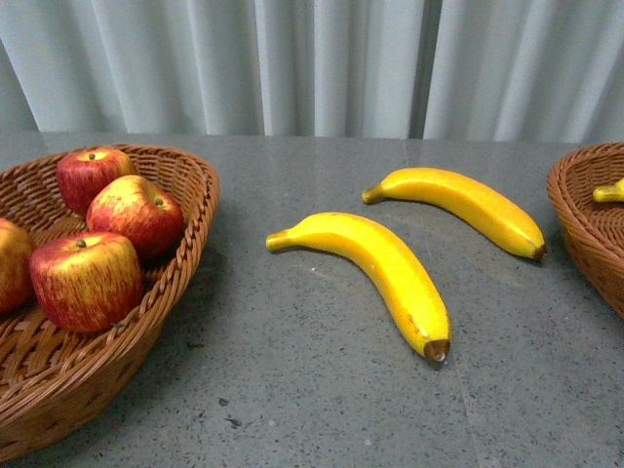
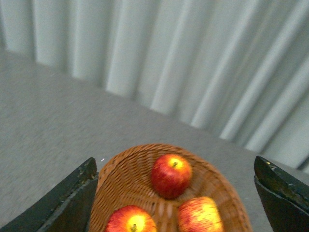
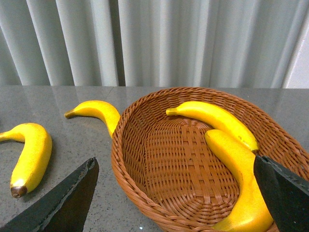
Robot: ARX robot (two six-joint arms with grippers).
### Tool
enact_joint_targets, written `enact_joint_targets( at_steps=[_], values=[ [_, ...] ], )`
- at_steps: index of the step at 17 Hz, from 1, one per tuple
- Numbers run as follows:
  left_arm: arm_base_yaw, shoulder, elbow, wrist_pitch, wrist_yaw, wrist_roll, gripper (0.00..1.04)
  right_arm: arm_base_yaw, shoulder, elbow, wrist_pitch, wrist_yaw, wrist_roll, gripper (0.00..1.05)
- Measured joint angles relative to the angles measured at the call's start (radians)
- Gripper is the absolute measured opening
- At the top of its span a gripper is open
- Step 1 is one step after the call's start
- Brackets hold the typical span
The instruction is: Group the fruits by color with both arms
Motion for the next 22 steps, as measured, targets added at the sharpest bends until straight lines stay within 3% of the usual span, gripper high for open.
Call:
enact_joint_targets(
  at_steps=[2, 4, 7, 10, 22],
  values=[
    [0.077, -0.158, -0.102, -0.056, 0.257, 0.143, 0.73, 0.0, 0.0, 0.0, 0.0, 0.0, 0.0, 0.98],
    [0.105, -0.248, -0.194, -0.047, 0.372, 0.226, 0.52, 0.0, 0.0, 0.0, 0.0, 0.0, 0.0, 0.98],
    [0.184, -0.282, -0.232, -0.035, 0.42, 0.246, 0.35, 0.0, 0.0, 0.0, 0.0, 0.0, 0.0, 0.98],
    [0.179, -0.358, -0.312, -0.034, 0.432, 0.253, 0.01, 0.0, 0.0, 0.0, 0.0, 0.0, 0.0, 0.98],
    [0.182, -0.618, -0.456, -0.141, 0.432, 0.257, 0.01, 0.0, 0.0, 0.0, 0.0, 0.0, 0.0, 0.98]
  ],
)
